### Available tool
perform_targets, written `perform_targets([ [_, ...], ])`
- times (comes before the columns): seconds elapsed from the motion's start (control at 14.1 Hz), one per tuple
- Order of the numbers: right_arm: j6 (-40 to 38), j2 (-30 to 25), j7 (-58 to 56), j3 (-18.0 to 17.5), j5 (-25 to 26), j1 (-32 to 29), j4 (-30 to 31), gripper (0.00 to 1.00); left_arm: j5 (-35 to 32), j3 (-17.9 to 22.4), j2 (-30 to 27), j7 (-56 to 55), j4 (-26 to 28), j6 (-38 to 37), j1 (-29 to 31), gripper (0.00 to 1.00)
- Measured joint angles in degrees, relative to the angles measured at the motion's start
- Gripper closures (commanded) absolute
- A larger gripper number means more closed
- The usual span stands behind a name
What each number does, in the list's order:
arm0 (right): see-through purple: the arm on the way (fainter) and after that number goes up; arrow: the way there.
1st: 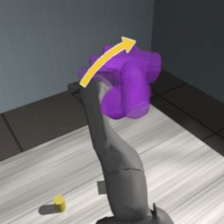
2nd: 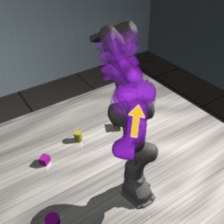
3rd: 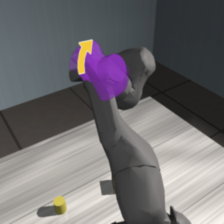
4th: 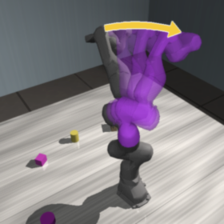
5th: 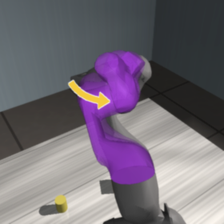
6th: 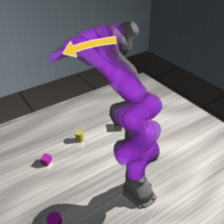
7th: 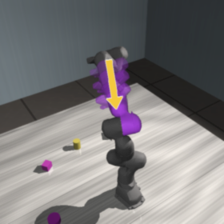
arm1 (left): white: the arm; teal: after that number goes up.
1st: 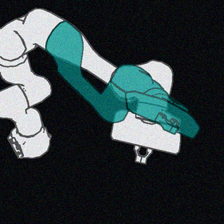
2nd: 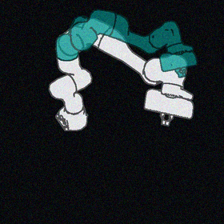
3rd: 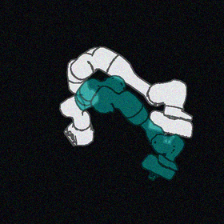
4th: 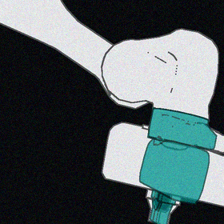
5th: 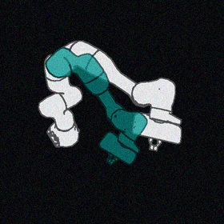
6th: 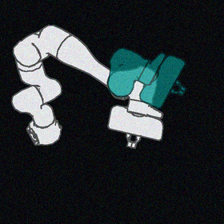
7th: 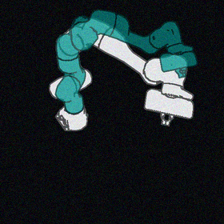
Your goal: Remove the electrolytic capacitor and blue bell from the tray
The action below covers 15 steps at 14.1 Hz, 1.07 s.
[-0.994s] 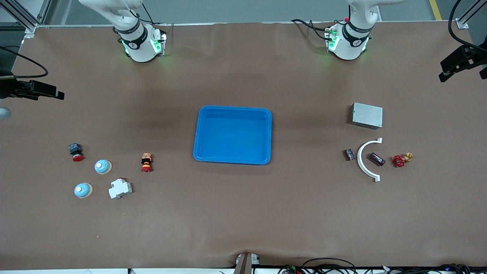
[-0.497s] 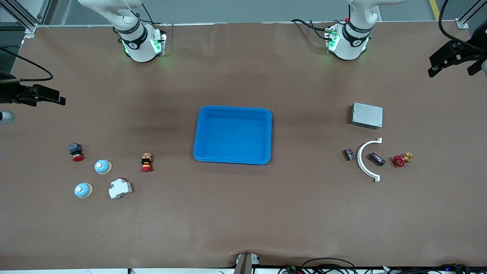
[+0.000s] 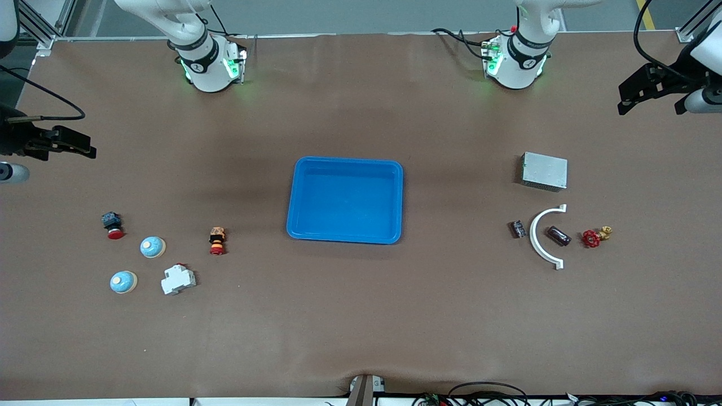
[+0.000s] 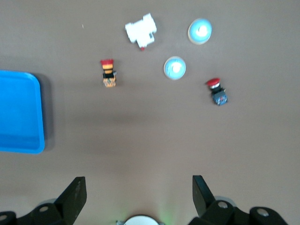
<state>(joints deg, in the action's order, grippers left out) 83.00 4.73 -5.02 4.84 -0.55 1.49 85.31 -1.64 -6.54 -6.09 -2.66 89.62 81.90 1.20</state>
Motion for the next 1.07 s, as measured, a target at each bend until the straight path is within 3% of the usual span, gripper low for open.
perform_targets([
  [0.43,4.0,0.0,0.0,0.5,1.0,-0.1,-1.9,0.00,0.0,0.0,-1.2,0.0,2.6,2.2,0.0,0.00],
  [1.07,6.0,0.2,0.0,0.7,1.0,-0.5,-1.8,0.00,0.0,0.3,-1.7,0.0,2.0,3.1,0.2,0.00],
])
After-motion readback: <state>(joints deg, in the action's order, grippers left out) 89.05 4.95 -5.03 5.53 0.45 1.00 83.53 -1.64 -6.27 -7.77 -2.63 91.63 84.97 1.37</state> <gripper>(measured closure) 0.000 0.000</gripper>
